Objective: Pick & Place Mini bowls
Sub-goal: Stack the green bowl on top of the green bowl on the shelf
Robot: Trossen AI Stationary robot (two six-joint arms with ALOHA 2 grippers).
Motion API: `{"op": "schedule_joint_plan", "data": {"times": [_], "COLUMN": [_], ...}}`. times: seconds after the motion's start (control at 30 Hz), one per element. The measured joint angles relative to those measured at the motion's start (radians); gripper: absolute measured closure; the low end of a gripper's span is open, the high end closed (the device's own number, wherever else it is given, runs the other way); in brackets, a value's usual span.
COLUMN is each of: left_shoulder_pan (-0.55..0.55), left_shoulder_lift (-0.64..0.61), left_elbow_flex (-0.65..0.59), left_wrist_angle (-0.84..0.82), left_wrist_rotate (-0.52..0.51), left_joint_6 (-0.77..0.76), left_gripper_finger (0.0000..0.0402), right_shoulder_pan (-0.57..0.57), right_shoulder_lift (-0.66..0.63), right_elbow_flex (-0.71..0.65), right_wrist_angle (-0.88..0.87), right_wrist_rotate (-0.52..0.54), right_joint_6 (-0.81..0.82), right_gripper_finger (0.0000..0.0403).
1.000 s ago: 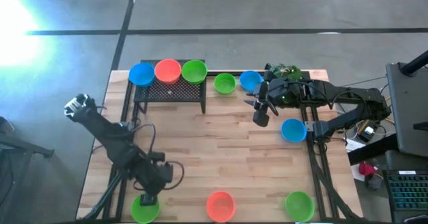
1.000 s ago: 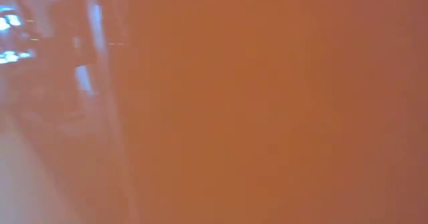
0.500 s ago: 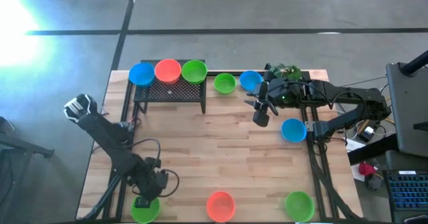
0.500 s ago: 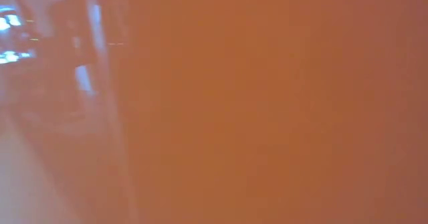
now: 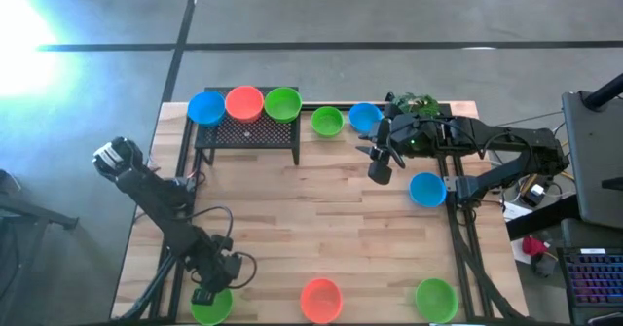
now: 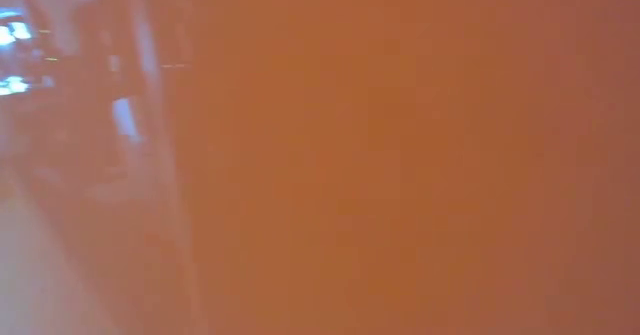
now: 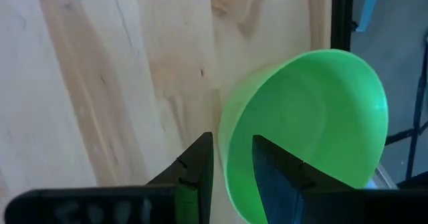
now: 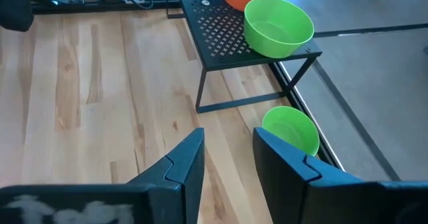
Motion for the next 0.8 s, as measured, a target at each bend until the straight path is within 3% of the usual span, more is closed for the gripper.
{"op": "schedule_joint_plan", "data": {"times": [0.37,0.63,0.8], "left_shoulder_pan": [-0.001,-0.001,0.005], "left_shoulder_lift": [0.0,0.0,0.0], "left_elbow_flex": [-0.074,-0.079,-0.071], "left_wrist_angle": [0.062,0.063,0.061], "left_wrist_rotate": [0.001,0.012,-0.015], "left_joint_6": [-0.074,-0.053,-0.081], "left_gripper_finger": [0.0309,0.039,0.0399], "right_shoulder_pan": [0.0,0.0,0.0], "right_shoulder_lift": [0.0,0.0,0.0], "right_elbow_flex": [0.0,0.0,0.0], "right_wrist_angle": [0.0,0.0,0.0], "right_wrist_rotate": [0.001,0.001,0.002], "right_joint_6": [-0.008,-0.008,-0.008], "right_gripper_finger": [0.0292,0.0286,0.0292]}}
